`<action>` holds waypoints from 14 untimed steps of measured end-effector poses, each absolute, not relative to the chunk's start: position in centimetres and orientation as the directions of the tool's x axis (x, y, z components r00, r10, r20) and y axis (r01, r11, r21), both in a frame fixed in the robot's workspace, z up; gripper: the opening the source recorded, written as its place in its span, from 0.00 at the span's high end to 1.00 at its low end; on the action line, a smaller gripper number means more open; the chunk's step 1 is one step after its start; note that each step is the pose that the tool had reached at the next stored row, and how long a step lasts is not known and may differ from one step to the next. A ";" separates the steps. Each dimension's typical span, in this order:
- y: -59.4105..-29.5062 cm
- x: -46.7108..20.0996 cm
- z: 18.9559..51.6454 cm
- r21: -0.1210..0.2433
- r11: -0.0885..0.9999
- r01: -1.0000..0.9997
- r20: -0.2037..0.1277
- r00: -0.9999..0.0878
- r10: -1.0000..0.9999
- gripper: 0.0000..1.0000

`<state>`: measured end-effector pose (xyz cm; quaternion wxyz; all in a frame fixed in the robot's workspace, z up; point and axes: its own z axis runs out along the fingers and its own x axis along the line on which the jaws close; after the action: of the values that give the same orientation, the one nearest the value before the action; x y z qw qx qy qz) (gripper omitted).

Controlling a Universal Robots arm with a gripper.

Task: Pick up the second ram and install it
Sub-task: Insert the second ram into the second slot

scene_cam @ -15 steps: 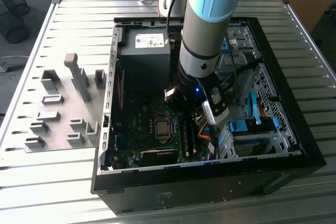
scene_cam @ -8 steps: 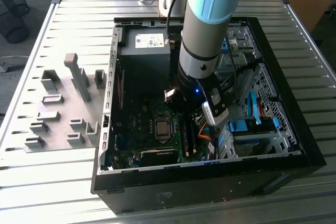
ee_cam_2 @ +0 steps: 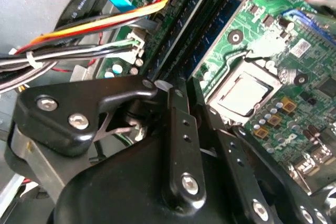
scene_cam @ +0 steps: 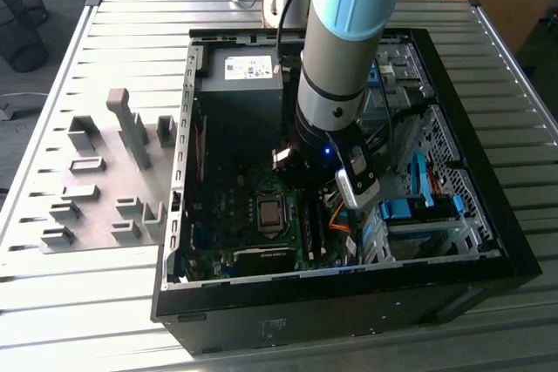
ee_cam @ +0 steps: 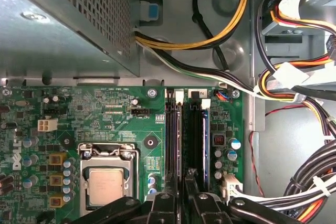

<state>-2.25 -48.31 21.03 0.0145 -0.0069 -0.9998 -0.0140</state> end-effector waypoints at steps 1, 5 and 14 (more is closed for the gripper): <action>-48.3 -2.3 21.1 0.028 1.000 0.014 0.029 -0.999 0.013 0.79; -48.3 -2.3 22.5 0.027 1.000 0.014 0.030 -0.999 0.013 0.79; -48.3 -2.3 23.9 0.027 1.000 0.014 0.032 -0.999 0.013 0.87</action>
<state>-2.25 -48.30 23.85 0.0158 -0.0069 -0.9998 -0.0136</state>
